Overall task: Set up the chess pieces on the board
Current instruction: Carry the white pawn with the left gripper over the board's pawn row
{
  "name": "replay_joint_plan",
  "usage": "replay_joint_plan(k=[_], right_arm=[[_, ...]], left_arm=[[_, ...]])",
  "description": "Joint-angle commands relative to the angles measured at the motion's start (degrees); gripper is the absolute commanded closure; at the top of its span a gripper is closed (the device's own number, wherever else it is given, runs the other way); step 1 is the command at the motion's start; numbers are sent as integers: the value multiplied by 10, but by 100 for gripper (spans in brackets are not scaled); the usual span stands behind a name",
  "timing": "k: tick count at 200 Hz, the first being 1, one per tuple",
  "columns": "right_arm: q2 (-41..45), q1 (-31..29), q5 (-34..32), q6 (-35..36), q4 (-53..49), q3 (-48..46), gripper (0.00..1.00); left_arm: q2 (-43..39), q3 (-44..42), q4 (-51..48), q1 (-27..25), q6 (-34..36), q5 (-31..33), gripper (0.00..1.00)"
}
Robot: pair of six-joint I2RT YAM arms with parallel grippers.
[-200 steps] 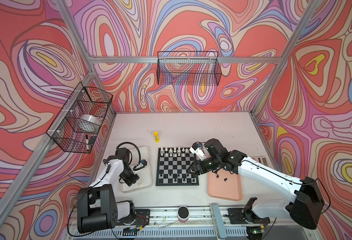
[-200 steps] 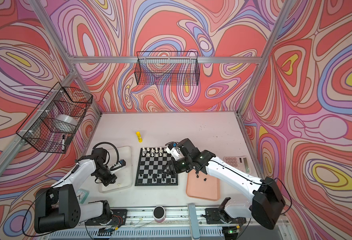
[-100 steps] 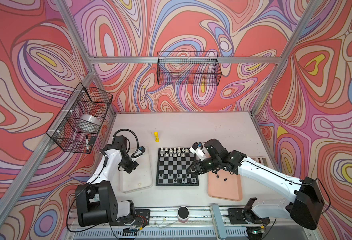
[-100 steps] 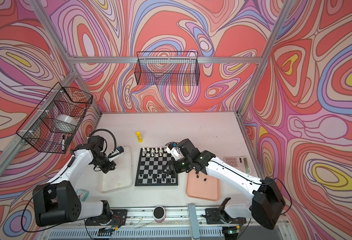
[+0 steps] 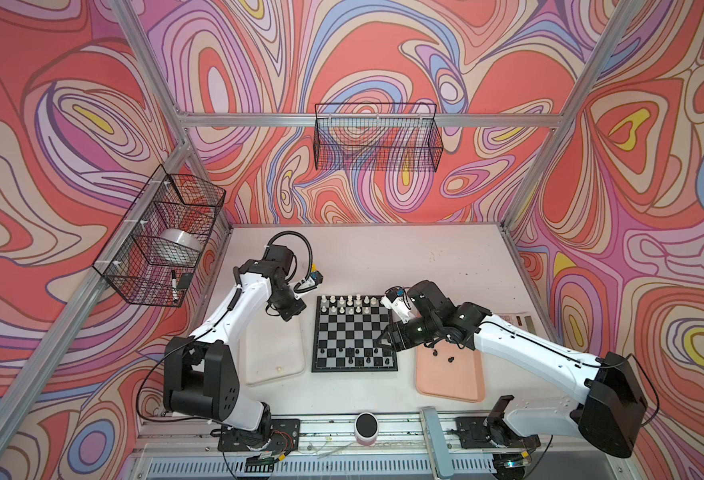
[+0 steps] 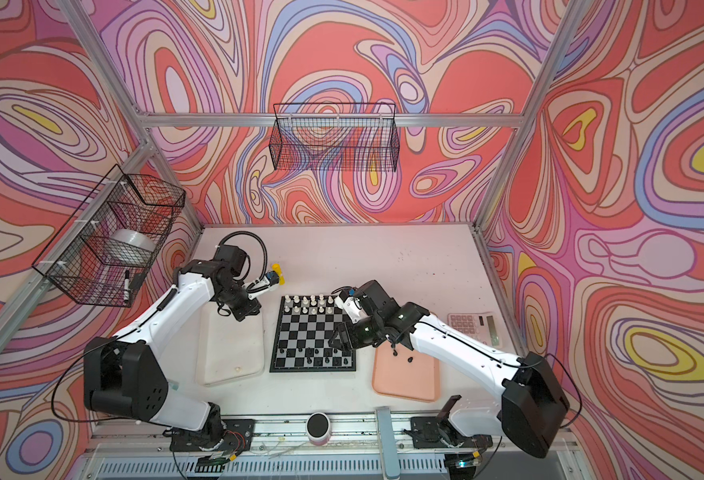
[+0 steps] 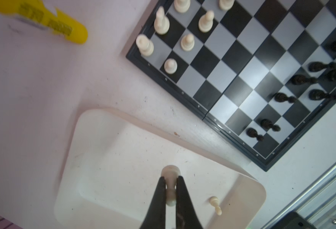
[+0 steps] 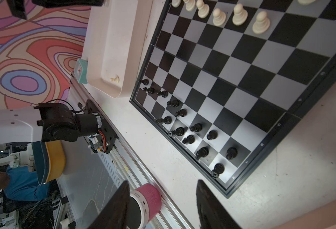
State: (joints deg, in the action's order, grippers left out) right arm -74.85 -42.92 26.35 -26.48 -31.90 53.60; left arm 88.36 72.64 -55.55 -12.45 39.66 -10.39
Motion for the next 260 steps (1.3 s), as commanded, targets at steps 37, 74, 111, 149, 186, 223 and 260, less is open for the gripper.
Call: replay_joint_plan(k=[37, 74, 111, 149, 186, 223, 260], right_arm=[[50, 6, -58, 0, -38, -20, 45], [81, 6, -66, -10, -56, -34, 44], [101, 7, -68, -12, -73, -40, 44], [112, 8, -73, -11, -86, -40, 44], [129, 8, -75, -10, -94, -36, 44], [134, 9, -67, -11, -105, -36, 44], [137, 9, -67, -14, -99, -36, 44]], left_arm=[[119, 154, -18, -131, -45, 9, 90], [198, 234, -11, -206, -56, 18, 90], [246, 270, 1, -248, -61, 24, 91], [266, 276, 15, -265, -63, 27, 91], [286, 284, 23, -274, -68, 28, 91], [301, 293, 29, -282, -75, 25, 91], [315, 298, 32, -286, -74, 33, 91]])
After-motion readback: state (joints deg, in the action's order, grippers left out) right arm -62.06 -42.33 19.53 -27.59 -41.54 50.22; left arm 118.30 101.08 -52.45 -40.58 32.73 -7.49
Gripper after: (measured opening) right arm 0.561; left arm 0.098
